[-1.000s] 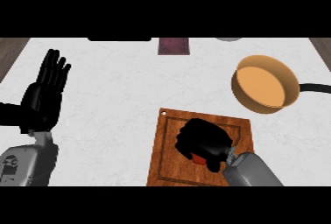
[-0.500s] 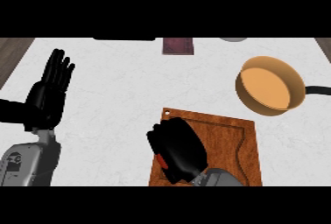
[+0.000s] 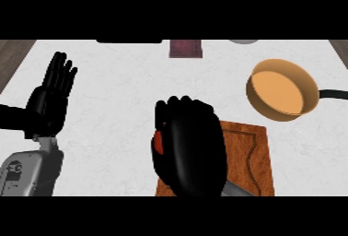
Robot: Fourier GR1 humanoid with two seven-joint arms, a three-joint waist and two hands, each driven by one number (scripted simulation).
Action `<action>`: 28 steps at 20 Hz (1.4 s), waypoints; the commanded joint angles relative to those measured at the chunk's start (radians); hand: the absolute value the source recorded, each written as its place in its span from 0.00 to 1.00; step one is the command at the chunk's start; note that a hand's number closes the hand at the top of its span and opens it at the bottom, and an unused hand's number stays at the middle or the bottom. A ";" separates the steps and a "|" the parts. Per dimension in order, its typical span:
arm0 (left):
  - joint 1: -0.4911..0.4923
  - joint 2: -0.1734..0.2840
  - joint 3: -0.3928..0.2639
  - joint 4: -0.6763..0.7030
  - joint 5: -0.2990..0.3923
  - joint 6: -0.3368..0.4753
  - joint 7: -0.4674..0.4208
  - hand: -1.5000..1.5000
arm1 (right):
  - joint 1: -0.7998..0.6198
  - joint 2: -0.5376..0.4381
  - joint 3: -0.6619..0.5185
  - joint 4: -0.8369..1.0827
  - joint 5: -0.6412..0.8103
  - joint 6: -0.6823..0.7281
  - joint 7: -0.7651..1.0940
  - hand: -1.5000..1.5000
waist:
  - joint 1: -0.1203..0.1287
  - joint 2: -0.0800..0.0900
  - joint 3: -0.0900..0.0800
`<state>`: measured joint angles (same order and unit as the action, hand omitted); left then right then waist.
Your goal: Pick the bell pepper from the cutting board and place it in the pot
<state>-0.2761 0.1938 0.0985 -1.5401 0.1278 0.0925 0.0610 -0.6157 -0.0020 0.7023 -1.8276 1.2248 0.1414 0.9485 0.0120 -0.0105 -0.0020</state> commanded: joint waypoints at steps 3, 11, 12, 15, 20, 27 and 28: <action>0.062 -0.014 -0.006 -0.035 0.007 -0.013 -0.024 0.50 | -0.103 0.002 -0.083 -0.105 0.128 0.065 0.175 1.00 | -0.013 0.002 0.002; 0.071 0.011 0.023 -0.054 0.013 -0.017 -0.005 0.50 | -0.076 -0.121 -0.387 -0.199 0.001 0.240 0.028 1.00 | -0.014 0.006 0.002; -0.025 0.026 0.038 -0.005 0.011 -0.003 0.024 0.50 | -0.049 -0.165 -0.454 -0.188 -0.041 0.205 -0.036 1.00 | -0.022 0.010 0.003; 0.000 0.009 0.016 -0.005 0.006 -0.019 -0.003 0.50 | -0.047 -0.260 -0.614 -0.113 -0.131 0.187 -0.164 1.00 | -0.015 0.013 0.003; -0.004 0.000 0.024 -0.014 0.002 -0.007 -0.005 0.50 | 0.005 -0.338 -0.779 -0.084 -0.215 0.126 -0.290 1.00 | -0.012 0.011 0.002; -0.020 0.012 0.041 0.030 -0.002 -0.016 -0.020 0.50 | 0.154 -0.406 -0.900 0.147 -0.311 -0.053 -0.606 1.00 | -0.010 0.013 0.003; -0.010 -0.014 0.022 0.027 0.004 -0.024 -0.028 0.50 | 0.112 -0.406 -0.894 0.185 -0.294 -0.071 -0.611 1.00 | -0.008 0.012 0.002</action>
<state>-0.2934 0.1956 0.1268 -1.5249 0.1296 0.0782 0.0531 -0.5153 -0.3906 -0.1540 -1.7608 0.9433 0.1510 0.4494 0.0002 0.0016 0.0006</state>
